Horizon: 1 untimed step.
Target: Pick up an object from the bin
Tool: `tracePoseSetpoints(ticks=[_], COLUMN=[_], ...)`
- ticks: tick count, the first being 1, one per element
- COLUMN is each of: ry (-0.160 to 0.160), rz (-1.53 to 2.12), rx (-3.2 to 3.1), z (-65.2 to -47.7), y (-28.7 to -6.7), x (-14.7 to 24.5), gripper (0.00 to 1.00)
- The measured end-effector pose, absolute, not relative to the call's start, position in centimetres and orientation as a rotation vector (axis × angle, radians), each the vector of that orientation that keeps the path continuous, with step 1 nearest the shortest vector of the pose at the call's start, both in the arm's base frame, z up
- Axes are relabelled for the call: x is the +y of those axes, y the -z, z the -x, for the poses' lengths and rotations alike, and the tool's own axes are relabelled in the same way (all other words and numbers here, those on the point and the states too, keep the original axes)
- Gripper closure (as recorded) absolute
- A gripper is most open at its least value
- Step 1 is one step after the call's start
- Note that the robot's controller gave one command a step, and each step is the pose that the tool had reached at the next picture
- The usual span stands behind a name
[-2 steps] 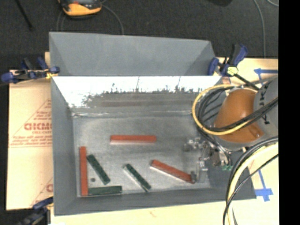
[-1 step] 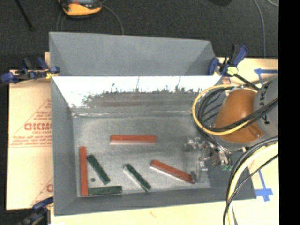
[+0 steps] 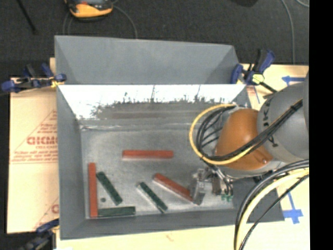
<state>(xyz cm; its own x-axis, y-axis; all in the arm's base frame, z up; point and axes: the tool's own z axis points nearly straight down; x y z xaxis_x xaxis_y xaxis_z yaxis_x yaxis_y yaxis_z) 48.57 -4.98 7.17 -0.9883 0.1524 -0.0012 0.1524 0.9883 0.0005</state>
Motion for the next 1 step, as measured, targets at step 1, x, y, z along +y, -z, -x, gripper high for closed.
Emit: tracePoseSetpoints(ticks=[1], ry=[0.002], rz=[-0.236], rx=[3.129], z=[-48.60], y=[-7.10], x=[-5.06], gripper=[0.00])
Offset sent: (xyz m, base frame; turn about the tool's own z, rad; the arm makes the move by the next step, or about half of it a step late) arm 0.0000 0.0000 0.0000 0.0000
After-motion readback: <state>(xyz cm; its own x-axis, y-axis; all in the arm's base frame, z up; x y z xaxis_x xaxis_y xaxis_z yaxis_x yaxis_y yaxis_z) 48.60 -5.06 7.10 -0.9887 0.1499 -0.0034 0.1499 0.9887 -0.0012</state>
